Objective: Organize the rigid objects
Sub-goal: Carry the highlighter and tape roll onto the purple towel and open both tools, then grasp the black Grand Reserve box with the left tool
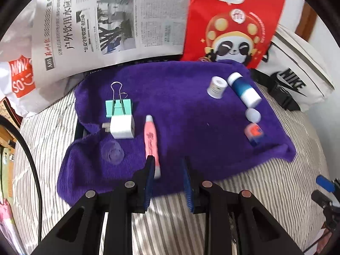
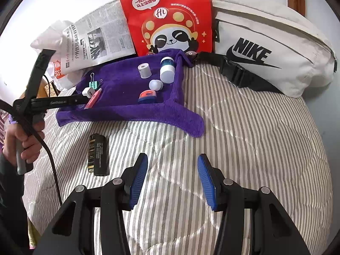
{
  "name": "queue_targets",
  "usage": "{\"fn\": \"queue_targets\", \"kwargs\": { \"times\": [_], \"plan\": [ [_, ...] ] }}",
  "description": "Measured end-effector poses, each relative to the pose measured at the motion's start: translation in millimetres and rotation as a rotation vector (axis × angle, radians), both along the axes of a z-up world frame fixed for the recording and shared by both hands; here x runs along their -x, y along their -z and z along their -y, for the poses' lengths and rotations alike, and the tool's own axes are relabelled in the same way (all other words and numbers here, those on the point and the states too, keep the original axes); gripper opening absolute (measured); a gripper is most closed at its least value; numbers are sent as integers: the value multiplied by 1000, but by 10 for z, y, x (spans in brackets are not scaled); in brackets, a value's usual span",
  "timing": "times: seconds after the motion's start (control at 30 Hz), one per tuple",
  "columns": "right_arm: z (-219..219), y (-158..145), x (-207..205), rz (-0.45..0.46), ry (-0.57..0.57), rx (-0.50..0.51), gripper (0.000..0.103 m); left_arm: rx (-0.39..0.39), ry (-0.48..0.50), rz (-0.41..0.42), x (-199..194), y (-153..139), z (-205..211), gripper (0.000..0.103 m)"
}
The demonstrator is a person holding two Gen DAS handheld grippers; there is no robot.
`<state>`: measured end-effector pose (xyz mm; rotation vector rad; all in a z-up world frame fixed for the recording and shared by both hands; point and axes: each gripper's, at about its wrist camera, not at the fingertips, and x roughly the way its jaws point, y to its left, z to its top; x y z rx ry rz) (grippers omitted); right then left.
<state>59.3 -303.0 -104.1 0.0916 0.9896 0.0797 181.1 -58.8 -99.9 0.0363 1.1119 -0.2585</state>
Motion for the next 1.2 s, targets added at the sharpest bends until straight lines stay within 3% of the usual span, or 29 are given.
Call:
{"fn": "queue_targets", "kwargs": {
  "times": [0.53, 0.67, 0.83, 0.97, 1.13, 1.17, 1.2],
  "plan": [
    [55, -23, 316, 3, -16, -26, 49, 89, 33, -100, 620, 300, 413, 26],
    [51, -26, 385, 6, -16, -21, 49, 67, 37, -106, 624, 332, 541, 33],
    [55, -11, 421, 4, -13, -33, 49, -56, 94, -55, 734, 337, 693, 35],
    [43, 29, 443, -6, -17, -34, 49, -92, 101, -40, 837, 321, 610, 42],
    [24, 84, 426, -26, -20, -29, 49, -76, 84, -32, 854, 314, 563, 42],
    [13, 96, 418, -30, -20, -27, 49, -81, 88, -23, 859, 313, 582, 39],
    [4, 105, 414, -34, -20, -26, 49, -74, 96, -19, 864, 308, 598, 27]
  ]
}}
